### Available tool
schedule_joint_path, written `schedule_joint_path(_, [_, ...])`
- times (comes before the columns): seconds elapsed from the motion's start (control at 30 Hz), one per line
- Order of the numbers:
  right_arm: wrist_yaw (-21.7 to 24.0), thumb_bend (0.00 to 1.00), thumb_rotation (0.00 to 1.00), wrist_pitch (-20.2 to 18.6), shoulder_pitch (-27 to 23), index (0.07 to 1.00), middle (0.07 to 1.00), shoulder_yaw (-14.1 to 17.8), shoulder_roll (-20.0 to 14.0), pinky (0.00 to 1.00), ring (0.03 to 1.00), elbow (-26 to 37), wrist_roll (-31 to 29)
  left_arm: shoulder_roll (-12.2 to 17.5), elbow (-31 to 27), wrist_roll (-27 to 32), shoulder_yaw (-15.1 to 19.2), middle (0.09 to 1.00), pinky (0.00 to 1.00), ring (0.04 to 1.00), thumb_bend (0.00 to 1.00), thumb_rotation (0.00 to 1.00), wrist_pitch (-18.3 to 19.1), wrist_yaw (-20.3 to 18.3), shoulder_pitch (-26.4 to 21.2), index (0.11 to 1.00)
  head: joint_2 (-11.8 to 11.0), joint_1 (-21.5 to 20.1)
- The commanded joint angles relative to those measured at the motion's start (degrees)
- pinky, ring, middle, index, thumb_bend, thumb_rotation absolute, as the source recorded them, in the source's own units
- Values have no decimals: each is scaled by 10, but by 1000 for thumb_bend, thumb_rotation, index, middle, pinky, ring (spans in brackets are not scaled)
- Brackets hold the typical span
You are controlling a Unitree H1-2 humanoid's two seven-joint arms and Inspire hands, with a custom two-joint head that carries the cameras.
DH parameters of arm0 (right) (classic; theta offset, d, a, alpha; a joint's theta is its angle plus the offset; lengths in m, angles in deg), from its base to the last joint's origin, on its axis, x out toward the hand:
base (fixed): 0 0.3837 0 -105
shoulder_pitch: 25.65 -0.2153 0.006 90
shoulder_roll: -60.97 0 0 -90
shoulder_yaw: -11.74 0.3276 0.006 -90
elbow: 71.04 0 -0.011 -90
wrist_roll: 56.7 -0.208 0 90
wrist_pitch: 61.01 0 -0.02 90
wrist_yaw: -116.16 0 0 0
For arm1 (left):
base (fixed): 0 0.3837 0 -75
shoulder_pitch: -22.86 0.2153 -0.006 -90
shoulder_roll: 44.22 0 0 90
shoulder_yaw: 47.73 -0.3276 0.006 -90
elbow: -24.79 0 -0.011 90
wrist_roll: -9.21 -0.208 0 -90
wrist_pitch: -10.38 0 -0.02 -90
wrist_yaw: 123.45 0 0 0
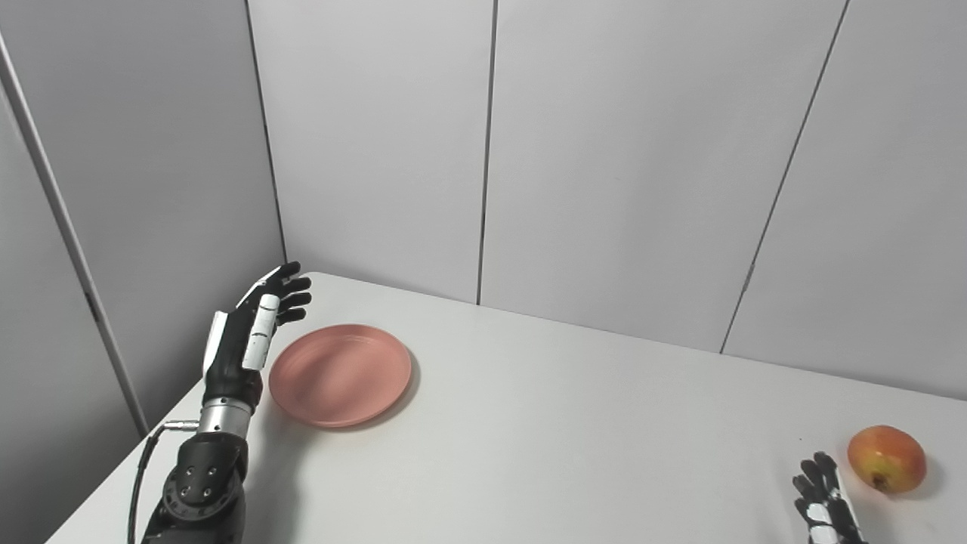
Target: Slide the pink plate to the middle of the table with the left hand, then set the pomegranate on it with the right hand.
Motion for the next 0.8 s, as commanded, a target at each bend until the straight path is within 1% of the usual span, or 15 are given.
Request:
schedule_joint_path(0.0, [2,493,922,18,19,999,977,2,-1,1000,969,-12,-7,20,2,8,12,761,722,745,743,1000,-9,15,-36,772,5,0])
schedule_joint_path(0.03, [3,483,920,16,20,1000,978,2,-1,1000,969,-11,-9,21,5,10,14,767,729,749,735,1000,-6,17,-39,777,5,0])
schedule_joint_path(0.07, [4,480,918,14,21,1000,978,3,-2,1000,968,-8,-11,24,11,12,15,769,732,751,732,1000,-5,16,-43,779,12,-1])
schedule_joint_path(0.1, [5,472,914,12,21,999,979,3,-3,1000,969,-5,-13,26,15,13,16,775,744,759,722,1000,-5,15,-45,787,12,-1])
schedule_joint_path(0.3, [4,469,921,9,21,993,973,5,-12,1000,966,2,-13,44,59,21,13,785,756,778,710,1000,-24,8,-56,796,27,4])
schedule_joint_path(0.43, [8,458,918,8,22,996,974,5,-17,998,966,8,-18,51,78,30,13,801,776,798,713,1000,-37,5,-64,810,38,3])
schedule_joint_path(0.47, [9,457,915,7,22,996,975,5,-17,1000,966,9,-19,53,82,30,12,801,775,797,717,1000,-39,5,-66,811,38,3])
schedule_joint_path(0.5, [8,456,915,5,22,997,975,6,-18,999,966,12,-18,54,86,28,9,801,773,796,722,1000,-39,6,-69,810,45,0])
schedule_joint_path(0.6, [9,456,911,2,25,998,973,7,-21,997,964,20,-18,59,103,23,4,807,764,795,723,1000,-49,6,-75,815,49,0])
schedule_joint_path(0.67, [11,459,903,0,27,999,973,8,-23,998,963,26,-19,62,129,21,0,804,755,791,716,1000,-55,6,-81,815,52,0])
schedule_joint_path(0.77, [14,458,891,-5,31,1000,976,9,-25,1000,966,38,-25,62,141,23,-2,804,765,795,725,1000,-46,7,-82,816,56,1])
